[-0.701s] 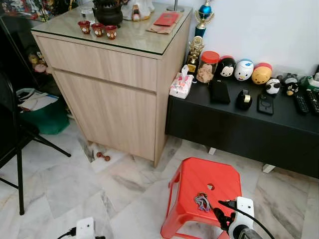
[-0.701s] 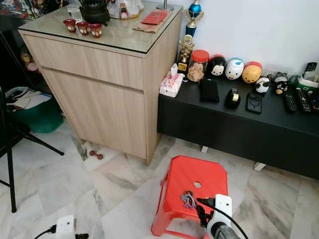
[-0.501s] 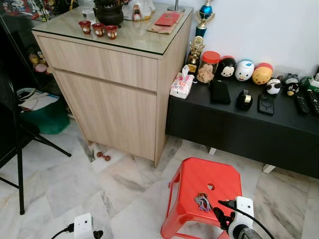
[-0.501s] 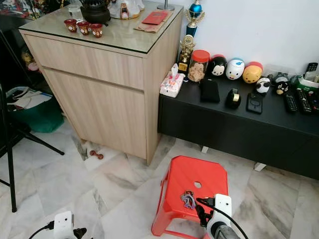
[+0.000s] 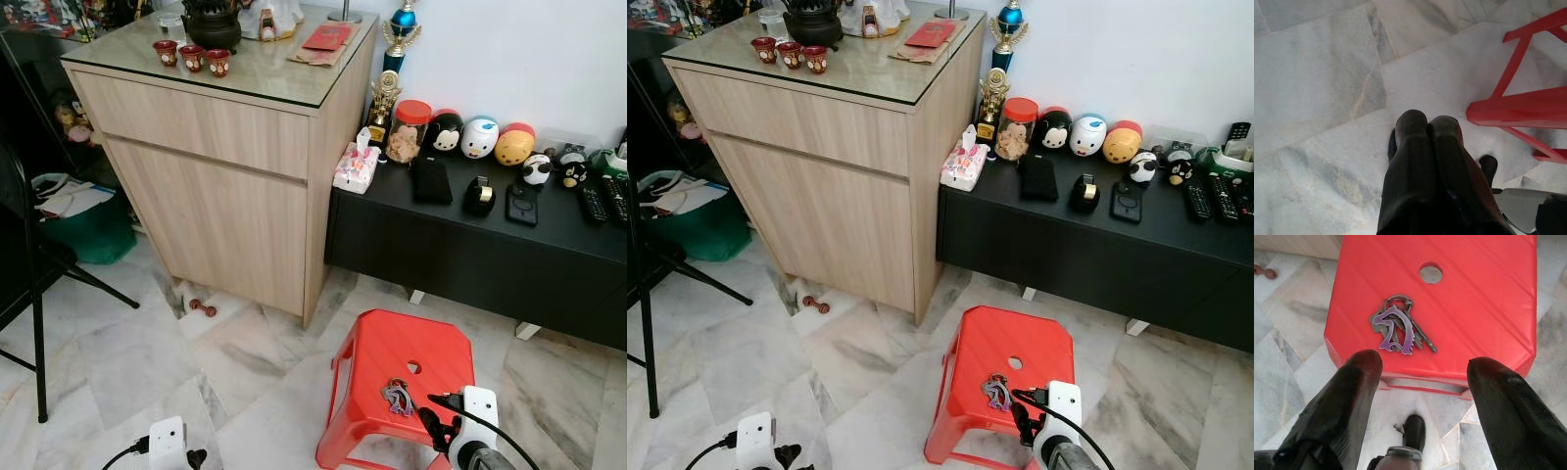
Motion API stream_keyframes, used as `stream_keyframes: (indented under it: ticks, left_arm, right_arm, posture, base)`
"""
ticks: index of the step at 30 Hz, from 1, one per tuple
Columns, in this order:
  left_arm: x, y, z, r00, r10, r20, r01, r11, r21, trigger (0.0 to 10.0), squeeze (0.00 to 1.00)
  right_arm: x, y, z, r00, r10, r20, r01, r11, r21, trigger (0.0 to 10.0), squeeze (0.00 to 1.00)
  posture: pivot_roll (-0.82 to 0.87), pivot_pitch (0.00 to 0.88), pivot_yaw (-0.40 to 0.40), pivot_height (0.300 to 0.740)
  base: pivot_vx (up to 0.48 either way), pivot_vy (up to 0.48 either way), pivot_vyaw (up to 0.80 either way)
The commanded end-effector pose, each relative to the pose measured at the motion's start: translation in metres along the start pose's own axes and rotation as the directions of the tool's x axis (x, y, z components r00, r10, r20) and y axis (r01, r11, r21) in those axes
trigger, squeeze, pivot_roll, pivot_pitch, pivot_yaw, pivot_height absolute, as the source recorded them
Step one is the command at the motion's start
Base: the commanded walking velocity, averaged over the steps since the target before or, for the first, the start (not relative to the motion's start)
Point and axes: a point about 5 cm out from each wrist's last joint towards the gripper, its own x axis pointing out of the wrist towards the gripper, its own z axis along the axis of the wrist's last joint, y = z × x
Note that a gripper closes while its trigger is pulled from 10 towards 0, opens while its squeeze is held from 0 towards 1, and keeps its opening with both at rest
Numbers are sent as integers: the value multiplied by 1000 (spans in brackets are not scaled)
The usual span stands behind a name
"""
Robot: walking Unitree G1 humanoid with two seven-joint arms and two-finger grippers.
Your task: Hang keys on a hook
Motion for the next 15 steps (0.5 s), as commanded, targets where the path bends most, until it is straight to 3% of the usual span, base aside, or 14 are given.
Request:
stream_keyframes:
  ticks: [1,15]
  left_arm:
    - [-1,0,-7,1000,-4,-19,4,1000,9,10000,0]
    - [-2,1,-9,1000,2,-28,-2,1000,5,10000,0]
  right_arm:
    - [-1,-2,0,1000,-2,-1,2,1000,-14,10000,0]
    - [0,-1,0,1000,13,-8,-13,999,-50,10000,0]
  posture:
    - [114,88,-68,740]
    - [113,92,-68,740]
  base:
    - [0,0,0]
    - [0,0,0]
